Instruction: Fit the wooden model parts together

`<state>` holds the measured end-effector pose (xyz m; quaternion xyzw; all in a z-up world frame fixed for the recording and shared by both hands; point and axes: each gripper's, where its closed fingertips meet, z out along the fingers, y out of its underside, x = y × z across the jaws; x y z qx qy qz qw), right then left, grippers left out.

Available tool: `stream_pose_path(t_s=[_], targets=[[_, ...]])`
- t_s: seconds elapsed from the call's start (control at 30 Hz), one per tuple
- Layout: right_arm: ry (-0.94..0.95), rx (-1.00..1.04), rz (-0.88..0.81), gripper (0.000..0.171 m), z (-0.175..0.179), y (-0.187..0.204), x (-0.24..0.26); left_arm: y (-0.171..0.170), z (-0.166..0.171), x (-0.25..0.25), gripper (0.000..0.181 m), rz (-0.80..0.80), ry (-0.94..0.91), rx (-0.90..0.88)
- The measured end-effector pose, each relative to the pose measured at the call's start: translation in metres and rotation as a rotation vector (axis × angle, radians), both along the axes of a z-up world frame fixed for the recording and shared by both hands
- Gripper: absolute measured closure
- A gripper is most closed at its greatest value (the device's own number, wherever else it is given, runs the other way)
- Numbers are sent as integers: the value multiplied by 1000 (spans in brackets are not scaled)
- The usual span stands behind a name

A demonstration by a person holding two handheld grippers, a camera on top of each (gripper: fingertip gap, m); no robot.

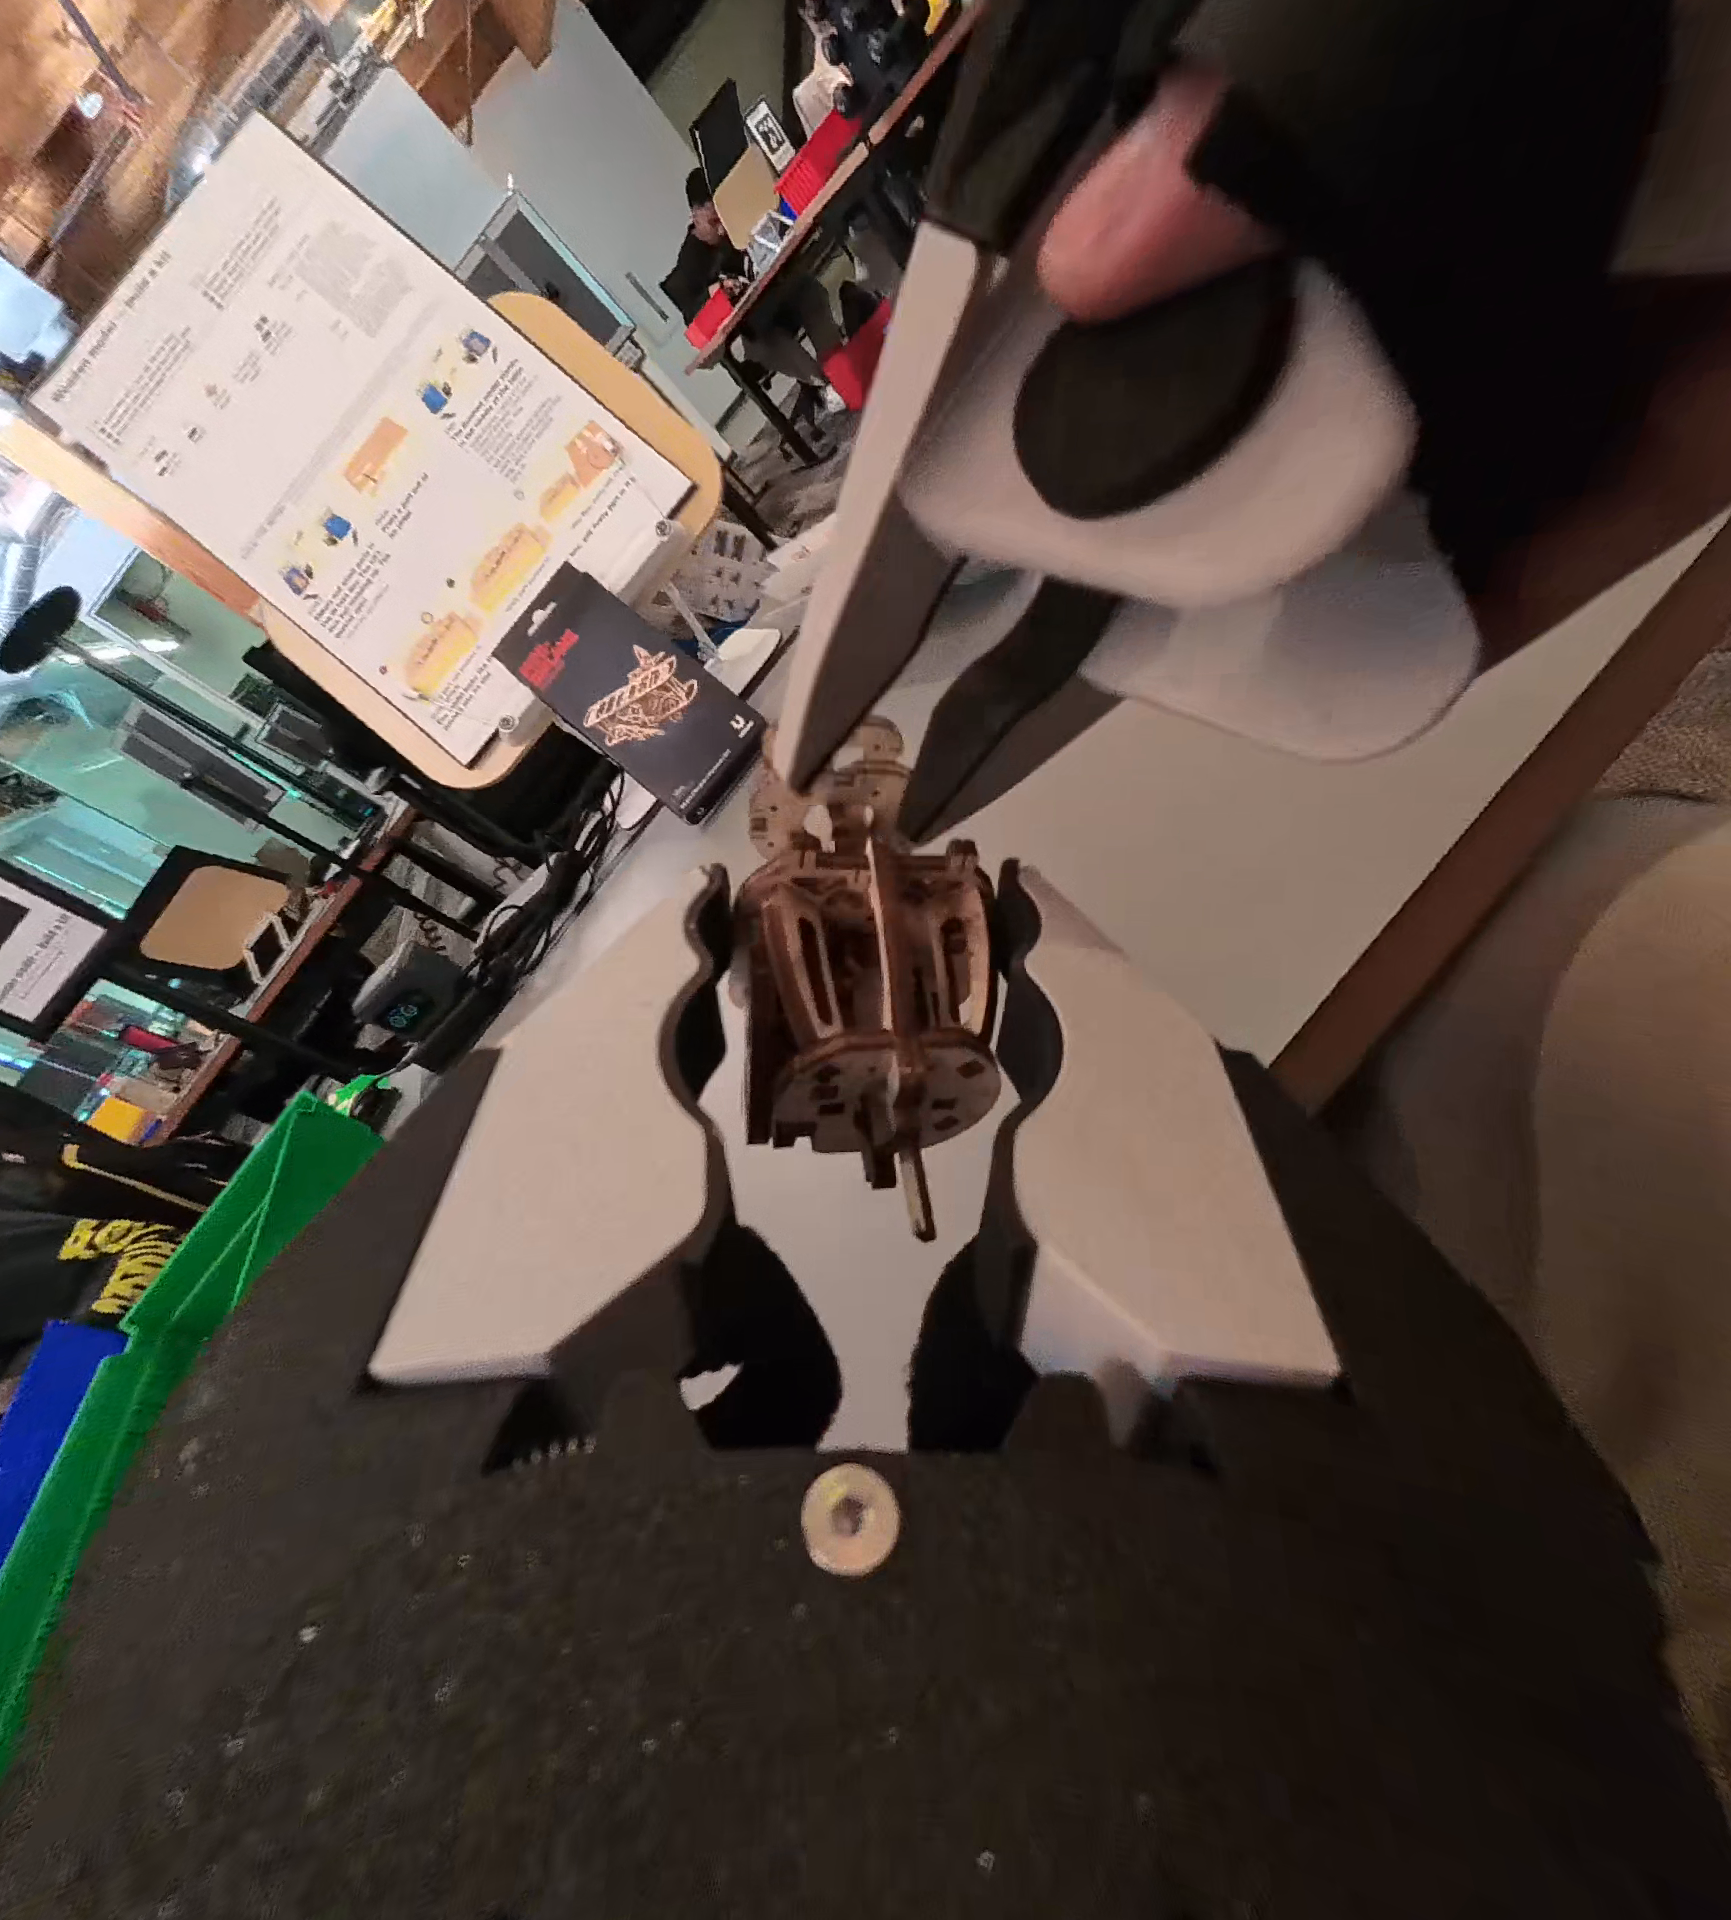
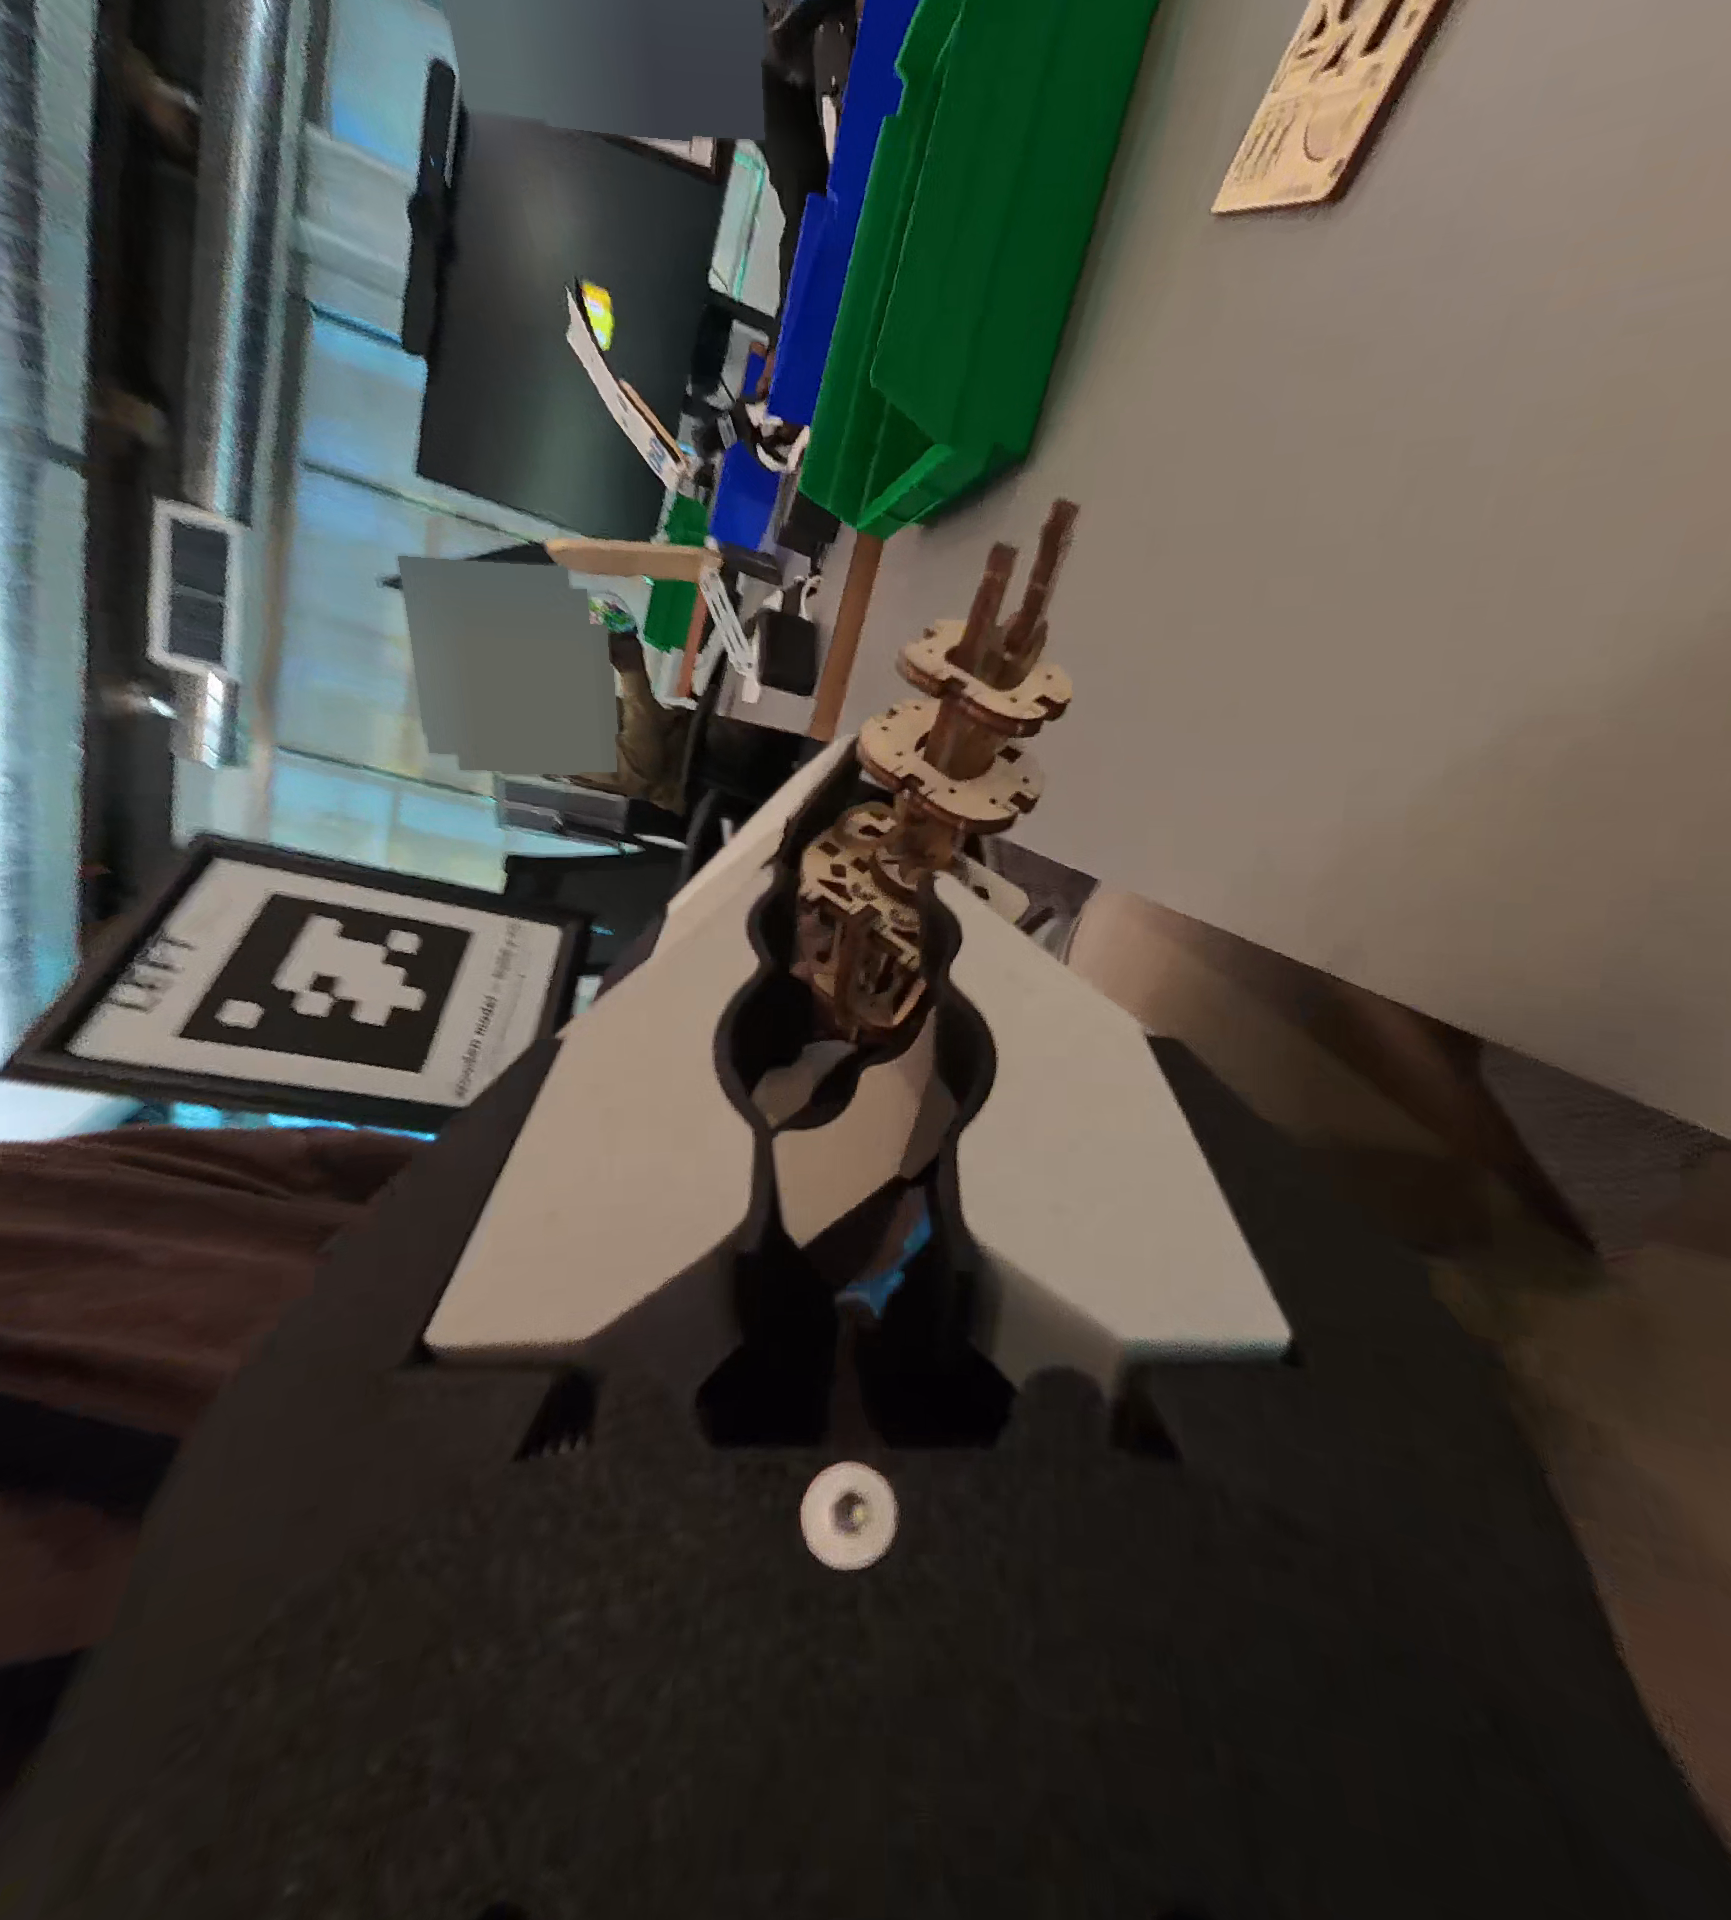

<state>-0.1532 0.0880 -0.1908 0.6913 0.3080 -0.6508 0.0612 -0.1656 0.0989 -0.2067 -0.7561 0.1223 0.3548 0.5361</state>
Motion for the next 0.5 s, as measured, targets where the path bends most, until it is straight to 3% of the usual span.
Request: stream_pose_path(t_s=[0.33,0.5], targets=[[-55,-132,-18,140,-17,2,-7,6,-7,6,133,-14,80,-30],[-82,-73,-14,151,-23,1,-4,6,-6,10,133,-23,103,-32]])
